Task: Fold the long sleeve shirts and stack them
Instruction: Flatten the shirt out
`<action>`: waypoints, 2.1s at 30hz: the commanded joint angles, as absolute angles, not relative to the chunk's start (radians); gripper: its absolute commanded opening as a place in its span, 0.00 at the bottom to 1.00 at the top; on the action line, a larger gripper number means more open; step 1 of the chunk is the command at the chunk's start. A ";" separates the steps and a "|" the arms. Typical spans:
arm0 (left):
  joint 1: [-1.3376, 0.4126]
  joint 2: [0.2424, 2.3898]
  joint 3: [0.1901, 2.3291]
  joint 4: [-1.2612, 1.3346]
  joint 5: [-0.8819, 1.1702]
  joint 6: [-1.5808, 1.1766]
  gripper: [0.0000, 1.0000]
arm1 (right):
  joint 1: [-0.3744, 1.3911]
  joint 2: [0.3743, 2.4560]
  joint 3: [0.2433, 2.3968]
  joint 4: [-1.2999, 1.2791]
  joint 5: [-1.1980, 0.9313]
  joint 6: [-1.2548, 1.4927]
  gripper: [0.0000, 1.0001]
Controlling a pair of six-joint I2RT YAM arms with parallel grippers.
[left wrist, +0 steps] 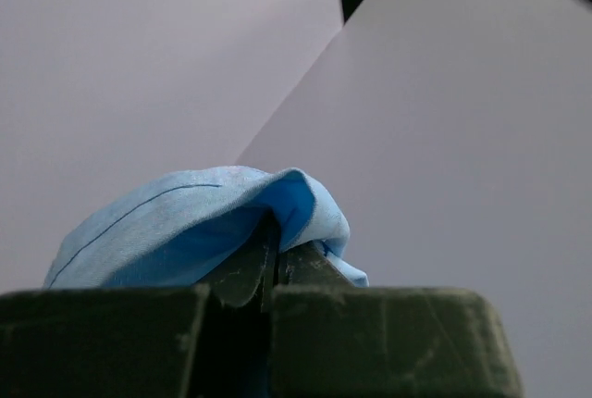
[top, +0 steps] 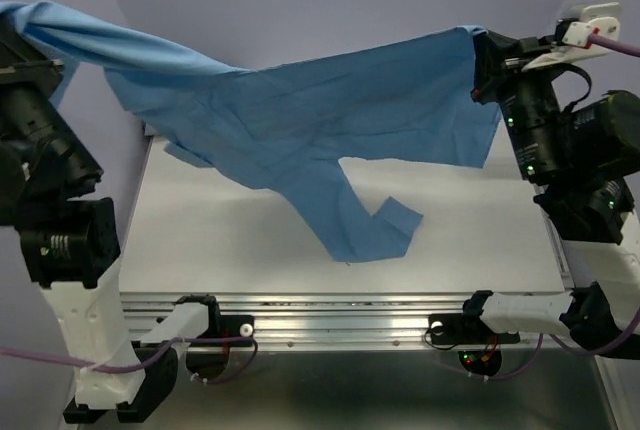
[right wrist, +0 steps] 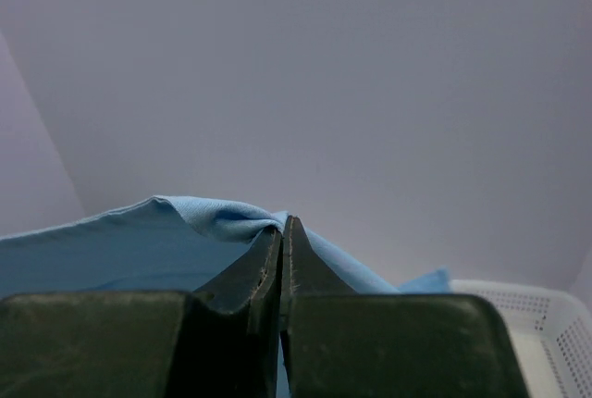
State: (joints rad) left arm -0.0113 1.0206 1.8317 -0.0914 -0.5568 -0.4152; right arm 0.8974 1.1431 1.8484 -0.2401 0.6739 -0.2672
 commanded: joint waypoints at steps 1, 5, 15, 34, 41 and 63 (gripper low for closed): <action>-0.008 0.980 2.044 -0.008 -0.624 -0.233 0.00 | 0.894 1.106 2.023 -0.307 0.517 -0.331 0.01; -0.008 0.951 2.196 0.055 -0.606 -0.157 0.00 | 0.894 1.063 2.118 -0.388 0.323 -0.293 0.01; -0.009 0.923 2.186 0.092 -0.486 -0.172 0.00 | 0.894 0.976 2.016 -0.298 0.393 -0.311 0.01; -0.009 1.692 1.716 0.256 -0.252 -0.229 0.00 | 0.330 1.317 1.204 0.078 0.466 -0.005 0.01; -0.040 2.167 2.284 -0.124 -0.077 -0.307 0.99 | 0.193 1.819 1.524 -0.110 0.219 0.038 1.00; -0.258 1.533 1.185 -0.207 -0.143 -0.446 0.99 | 0.193 1.585 1.013 -0.175 -0.006 0.393 1.00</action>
State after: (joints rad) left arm -0.2260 1.5253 1.3087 -0.0807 -0.1581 -0.3824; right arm 0.1932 1.5795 1.0580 -0.1623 0.0021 0.3283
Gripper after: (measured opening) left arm 0.986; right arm 0.998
